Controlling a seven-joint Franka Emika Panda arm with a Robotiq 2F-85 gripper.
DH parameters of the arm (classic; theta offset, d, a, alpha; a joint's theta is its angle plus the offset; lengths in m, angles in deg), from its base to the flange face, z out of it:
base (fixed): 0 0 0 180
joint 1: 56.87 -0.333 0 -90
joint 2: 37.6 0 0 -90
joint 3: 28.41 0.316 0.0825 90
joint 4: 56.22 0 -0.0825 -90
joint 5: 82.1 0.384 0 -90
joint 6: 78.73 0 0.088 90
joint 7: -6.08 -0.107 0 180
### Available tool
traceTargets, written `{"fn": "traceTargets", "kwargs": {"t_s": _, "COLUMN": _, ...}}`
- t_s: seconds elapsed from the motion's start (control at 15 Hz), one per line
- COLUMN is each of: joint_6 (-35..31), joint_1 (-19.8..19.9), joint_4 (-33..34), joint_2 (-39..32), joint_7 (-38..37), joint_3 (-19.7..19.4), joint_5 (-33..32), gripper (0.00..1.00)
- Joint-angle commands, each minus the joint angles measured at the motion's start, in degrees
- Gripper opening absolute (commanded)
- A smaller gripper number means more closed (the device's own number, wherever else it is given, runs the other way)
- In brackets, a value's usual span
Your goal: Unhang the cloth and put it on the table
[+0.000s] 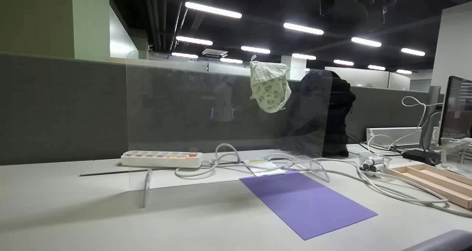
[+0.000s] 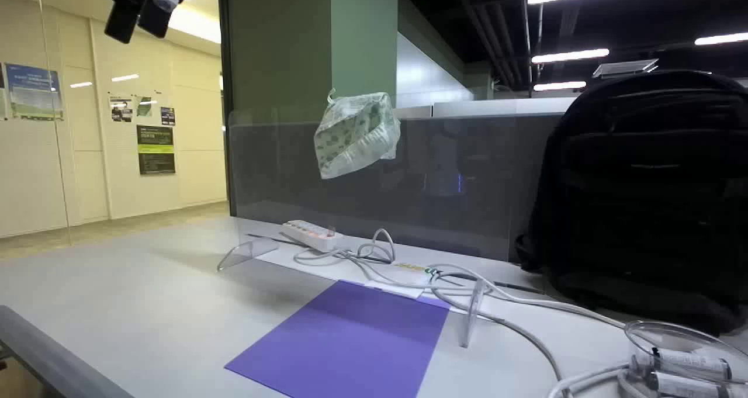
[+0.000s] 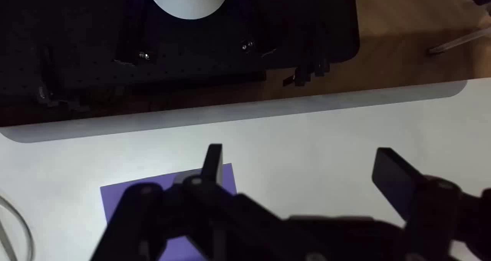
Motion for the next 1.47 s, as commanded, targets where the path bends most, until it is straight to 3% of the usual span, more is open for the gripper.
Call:
{"fn": "traceTargets", "kwargs": {"t_s": 0.0, "joint_6": 0.0, "joint_1": 0.5, "joint_4": 0.1, "joint_2": 0.0, "joint_7": 0.2, "joint_3": 0.3, "joint_5": 0.1, "gripper": 1.0}}
{"fn": "traceTargets", "kwargs": {"t_s": 0.8, "joint_6": -1.8, "joint_1": 0.5, "joint_4": -0.1, "joint_2": 0.4, "joint_7": -0.9, "joint_3": 1.3, "joint_5": 0.2, "gripper": 1.0}}
{"fn": "traceTargets", "kwargs": {"t_s": 1.13, "joint_6": -23.3, "joint_1": 1.1, "joint_4": -0.4, "joint_2": -2.3, "joint_7": -0.7, "joint_3": 2.1, "joint_5": -0.2, "gripper": 1.0}}
{"fn": "traceTargets", "kwargs": {"t_s": 1.4, "joint_6": -38.9, "joint_1": 3.0, "joint_4": 2.8, "joint_2": -8.8, "joint_7": -1.5, "joint_3": -0.4, "joint_5": 0.3, "gripper": 1.0}}
